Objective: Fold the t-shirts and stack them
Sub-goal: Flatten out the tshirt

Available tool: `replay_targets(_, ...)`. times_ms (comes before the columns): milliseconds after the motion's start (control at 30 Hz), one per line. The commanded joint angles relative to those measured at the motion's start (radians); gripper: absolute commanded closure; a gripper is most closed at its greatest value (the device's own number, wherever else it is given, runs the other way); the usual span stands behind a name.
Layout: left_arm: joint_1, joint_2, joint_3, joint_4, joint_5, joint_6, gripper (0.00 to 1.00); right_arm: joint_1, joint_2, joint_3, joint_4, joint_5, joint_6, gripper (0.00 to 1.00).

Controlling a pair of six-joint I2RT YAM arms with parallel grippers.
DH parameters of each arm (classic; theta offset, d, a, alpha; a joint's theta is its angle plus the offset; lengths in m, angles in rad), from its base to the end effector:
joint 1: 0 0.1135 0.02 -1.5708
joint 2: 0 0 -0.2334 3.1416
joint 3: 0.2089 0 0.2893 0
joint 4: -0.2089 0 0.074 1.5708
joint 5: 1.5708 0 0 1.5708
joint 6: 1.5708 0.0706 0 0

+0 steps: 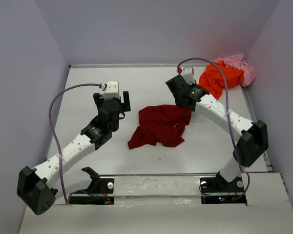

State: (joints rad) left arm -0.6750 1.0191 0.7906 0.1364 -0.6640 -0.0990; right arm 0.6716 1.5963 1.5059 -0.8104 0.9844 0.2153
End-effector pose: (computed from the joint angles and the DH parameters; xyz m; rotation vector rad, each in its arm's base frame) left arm 0.2739 -0.1635 0.2947 -0.0273 1.6432 -0.0390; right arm 0.3368 0.1926 0.2924 -0.0911 2.0885 -0.6884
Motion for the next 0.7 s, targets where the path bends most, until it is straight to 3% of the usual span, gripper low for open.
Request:
replay_targets(0,-0.005,-0.002,0.022,0.032,-0.008,-0.010,0.01,-0.018,0.066,-0.027,0.014,-0.050,0.117,1.00)
replay_targets(233,-0.005,0.006,0.027,0.029,-0.006,-0.011,0.01,0.060,0.082,-0.032,0.099,-0.211,0.108,1.00)
replay_targets(467,-0.005,0.001,0.025,0.031,-0.023,-0.011,0.01,0.301,0.117,0.016,0.094,-0.384,0.104,1.00)
replay_targets(667,-0.003,-0.005,0.024,0.031,-0.026,-0.010,0.01,0.382,0.230,-0.006,0.125,-0.466,0.163,1.00)
